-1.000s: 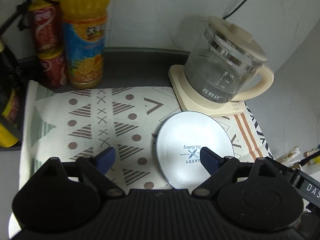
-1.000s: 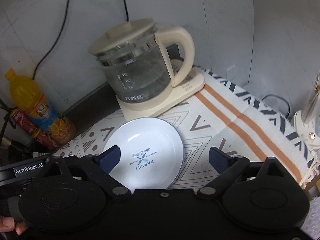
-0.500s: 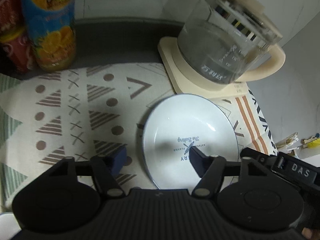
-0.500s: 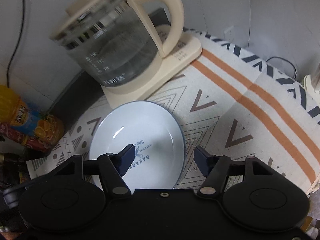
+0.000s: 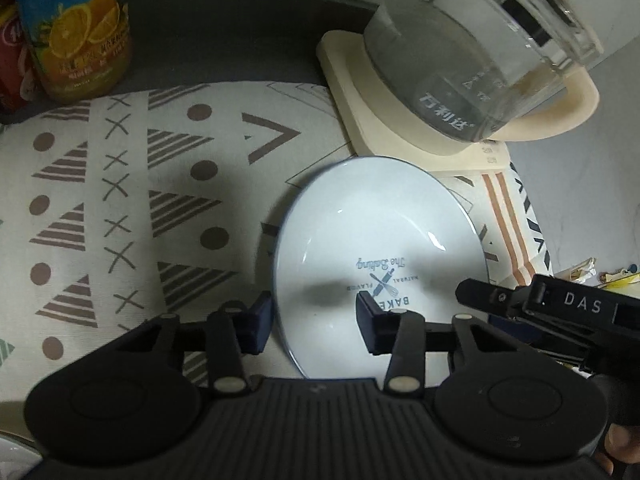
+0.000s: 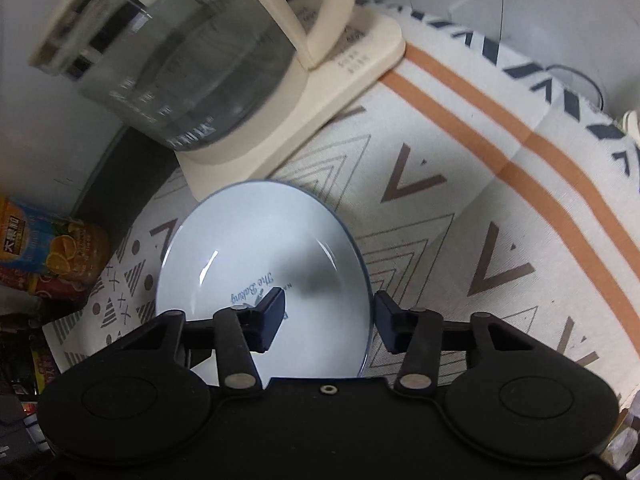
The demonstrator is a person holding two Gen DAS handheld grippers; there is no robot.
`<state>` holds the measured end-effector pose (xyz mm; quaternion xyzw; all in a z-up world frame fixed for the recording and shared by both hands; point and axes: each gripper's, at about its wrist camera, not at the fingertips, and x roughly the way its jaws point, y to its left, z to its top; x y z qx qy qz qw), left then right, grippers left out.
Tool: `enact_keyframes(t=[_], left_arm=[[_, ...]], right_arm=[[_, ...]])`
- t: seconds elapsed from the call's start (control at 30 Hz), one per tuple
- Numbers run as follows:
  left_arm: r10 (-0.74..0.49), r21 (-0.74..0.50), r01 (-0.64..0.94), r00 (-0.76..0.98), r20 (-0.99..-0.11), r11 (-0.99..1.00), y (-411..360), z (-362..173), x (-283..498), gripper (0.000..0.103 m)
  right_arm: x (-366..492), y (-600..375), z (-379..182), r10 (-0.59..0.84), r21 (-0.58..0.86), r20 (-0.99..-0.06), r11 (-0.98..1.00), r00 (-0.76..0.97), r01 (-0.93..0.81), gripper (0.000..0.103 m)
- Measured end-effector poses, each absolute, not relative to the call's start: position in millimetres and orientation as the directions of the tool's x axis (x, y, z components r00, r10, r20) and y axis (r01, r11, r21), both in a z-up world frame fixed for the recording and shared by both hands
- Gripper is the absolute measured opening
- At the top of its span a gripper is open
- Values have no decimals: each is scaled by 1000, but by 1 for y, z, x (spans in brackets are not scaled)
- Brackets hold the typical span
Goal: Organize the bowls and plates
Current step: 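Close both grippers on the rim of the 'BAKERY' plate, then lift the 'BAKERY' plate with both grippers toward the plate stack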
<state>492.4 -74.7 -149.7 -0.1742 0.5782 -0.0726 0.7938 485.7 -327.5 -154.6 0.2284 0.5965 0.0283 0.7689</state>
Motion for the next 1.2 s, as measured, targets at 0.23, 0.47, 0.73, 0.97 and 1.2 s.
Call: enact_keyframes(t=[0.23,0.47,0.73,0.97,1.2], left_arm=[[-328,-370,-105,290,-899,923,-72,-161,498,30],[-324,-366,-101,292,-900,925,-72,-162,498,24],[-332,-382,-117,310,-891,917,-58,-157,494,17],[-344,-406,-102,373,-862,908,-52,-137,490,17],[-332,-402,-75,435,-837,913,-53,-116,488,17]], right_arm=[[490,-329,-172,354,410,-905,874,236,262,43],[492,-329,-171,335,392,-910,887,244,243,32],[479,-341,-163,372,449,-870,868,322,212,10],[473,-344,-141,397,496,-822,851,408,171,8],[468,-340,-126,402,514,-792,845,460,147,9]])
